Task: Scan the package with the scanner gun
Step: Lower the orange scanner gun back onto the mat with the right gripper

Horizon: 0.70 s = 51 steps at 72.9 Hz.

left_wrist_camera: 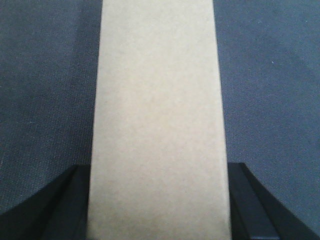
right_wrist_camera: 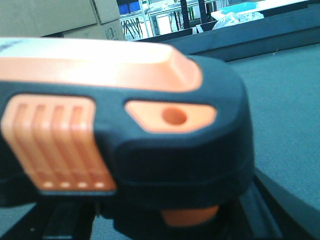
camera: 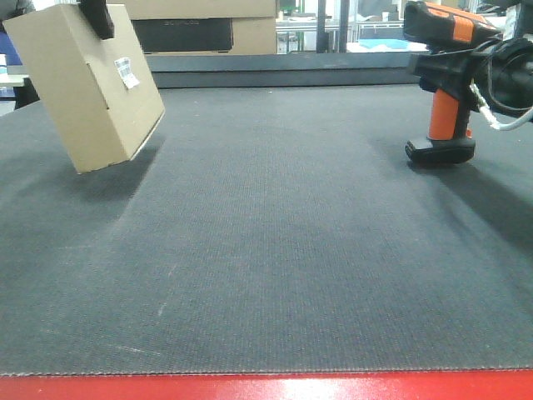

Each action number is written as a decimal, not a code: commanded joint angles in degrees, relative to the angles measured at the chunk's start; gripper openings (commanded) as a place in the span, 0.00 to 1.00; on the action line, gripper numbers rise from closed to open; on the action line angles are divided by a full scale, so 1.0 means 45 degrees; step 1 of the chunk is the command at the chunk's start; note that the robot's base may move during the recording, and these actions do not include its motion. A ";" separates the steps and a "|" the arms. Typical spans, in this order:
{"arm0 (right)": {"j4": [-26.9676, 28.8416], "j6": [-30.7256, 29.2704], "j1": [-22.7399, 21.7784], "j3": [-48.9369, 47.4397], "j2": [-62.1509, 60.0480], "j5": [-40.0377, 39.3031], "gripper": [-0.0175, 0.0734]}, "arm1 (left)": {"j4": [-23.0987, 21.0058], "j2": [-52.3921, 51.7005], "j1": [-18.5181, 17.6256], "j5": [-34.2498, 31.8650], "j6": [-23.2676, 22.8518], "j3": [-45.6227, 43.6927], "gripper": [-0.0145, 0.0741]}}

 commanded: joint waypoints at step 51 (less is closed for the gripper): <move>0.0084 0.0004 -0.0070 -0.0036 -0.0090 0.1289 0.81 | -0.0018 -0.0122 -0.0004 -0.0391 0.0041 -0.0113 0.04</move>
